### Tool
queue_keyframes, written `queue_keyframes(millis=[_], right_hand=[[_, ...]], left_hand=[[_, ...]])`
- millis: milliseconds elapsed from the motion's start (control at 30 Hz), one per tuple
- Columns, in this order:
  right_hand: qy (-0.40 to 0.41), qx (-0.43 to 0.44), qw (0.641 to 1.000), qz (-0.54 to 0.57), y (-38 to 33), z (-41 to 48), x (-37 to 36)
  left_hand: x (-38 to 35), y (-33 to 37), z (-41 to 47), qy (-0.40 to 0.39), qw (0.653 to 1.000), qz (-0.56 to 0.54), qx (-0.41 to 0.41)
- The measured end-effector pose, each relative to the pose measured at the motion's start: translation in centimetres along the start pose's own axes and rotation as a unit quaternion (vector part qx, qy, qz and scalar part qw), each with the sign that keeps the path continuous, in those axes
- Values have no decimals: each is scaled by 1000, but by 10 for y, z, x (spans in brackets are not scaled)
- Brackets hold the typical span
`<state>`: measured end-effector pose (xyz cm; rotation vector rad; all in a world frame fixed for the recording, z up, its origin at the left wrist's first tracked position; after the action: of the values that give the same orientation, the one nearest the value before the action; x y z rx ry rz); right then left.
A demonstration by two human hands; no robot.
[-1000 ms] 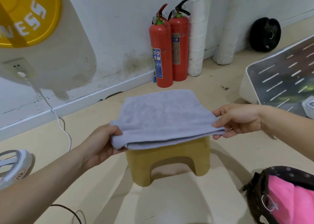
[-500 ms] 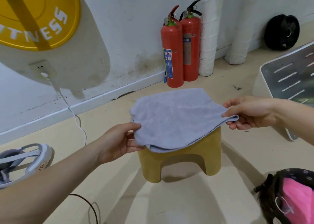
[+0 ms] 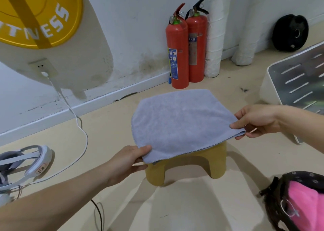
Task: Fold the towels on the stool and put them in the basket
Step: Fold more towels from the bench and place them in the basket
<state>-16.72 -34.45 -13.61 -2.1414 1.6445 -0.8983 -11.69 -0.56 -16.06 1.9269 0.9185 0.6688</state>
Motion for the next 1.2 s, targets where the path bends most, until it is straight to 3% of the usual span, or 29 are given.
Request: queue_keyframes(millis=[167, 367, 467, 533, 633, 733, 800, 900, 1067, 1134, 1200], right_hand=[[-23, -16, 998, 58, 2, -4, -3], [-6, 10, 985, 172, -20, -11, 2], [51, 55, 981, 176, -44, -20, 13], [123, 96, 976, 149, -62, -34, 24], [251, 200, 939, 122, -94, -67, 42], [296, 299, 897, 137, -123, -99, 39], [287, 342, 882, 147, -136, -112, 28], [257, 385, 875, 143, -150, -124, 5], [206, 431, 871, 113, -162, -136, -32], [212, 444, 865, 95, -166, -140, -36], [230, 451, 858, 80, -166, -142, -33]], left_hand=[[-2, -13, -2, 20, 996, -85, 26], [40, 37, -12, 249, 962, -66, -87], [50, 82, -21, 311, 935, -86, -145], [44, 121, -27, 286, 935, -58, -200], [17, 172, -31, 167, 953, 9, -252], [-21, 189, -31, 38, 963, 83, -255], [-36, 196, -33, 43, 936, 181, -300], [-46, 214, -40, 127, 846, 325, -402], [-68, 240, -51, 127, 710, 451, -525], [-70, 245, -54, 122, 708, 434, -543], [-63, 250, -57, 141, 735, 371, -550]])
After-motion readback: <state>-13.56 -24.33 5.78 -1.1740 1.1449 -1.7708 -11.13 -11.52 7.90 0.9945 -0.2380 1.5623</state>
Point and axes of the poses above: each hand's wrist, its own z-axis towards the middle knuckle, its own x-axis out of the back of the hand, y = z × x, the point moved 10 cm from there along z, towards the middle knuckle, and after that the axes turned 6 degrees about -x, right-handed, at the moved point
